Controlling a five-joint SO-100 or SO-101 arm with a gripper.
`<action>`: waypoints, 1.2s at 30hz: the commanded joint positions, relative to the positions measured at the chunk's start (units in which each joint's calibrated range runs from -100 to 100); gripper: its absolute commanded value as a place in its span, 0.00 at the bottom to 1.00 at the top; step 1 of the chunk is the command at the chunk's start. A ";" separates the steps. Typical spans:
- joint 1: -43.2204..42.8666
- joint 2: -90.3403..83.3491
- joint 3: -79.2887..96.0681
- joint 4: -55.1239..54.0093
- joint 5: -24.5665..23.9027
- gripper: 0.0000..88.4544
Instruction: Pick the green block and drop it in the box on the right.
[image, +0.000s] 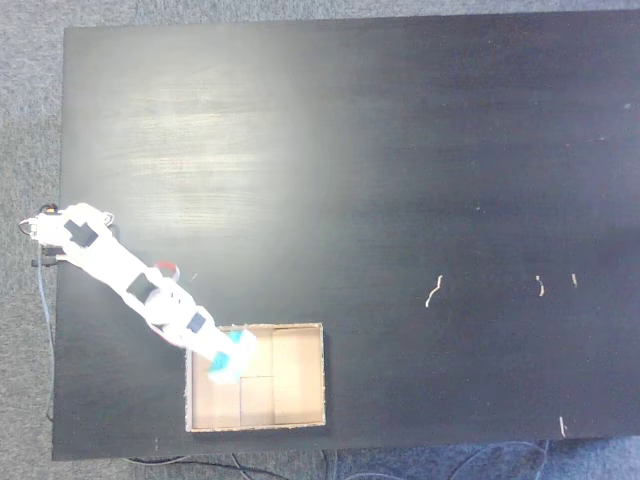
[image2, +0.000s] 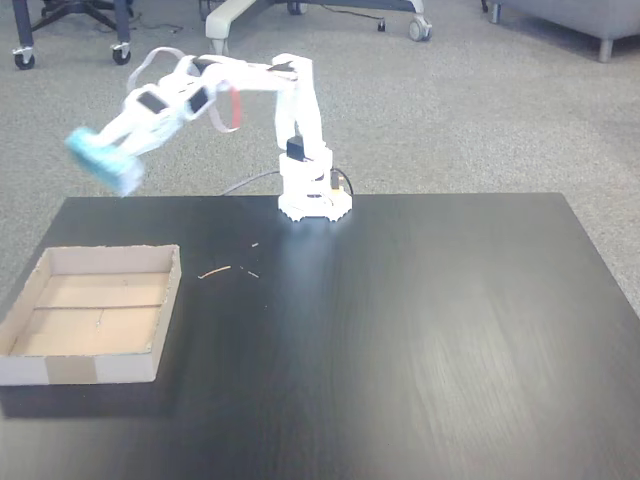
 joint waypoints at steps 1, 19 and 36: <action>2.74 15.99 -23.21 3.01 0.88 0.29; 0.90 46.22 -45.34 13.50 7.08 0.62; -24.77 -102.81 83.68 16.06 -8.21 0.12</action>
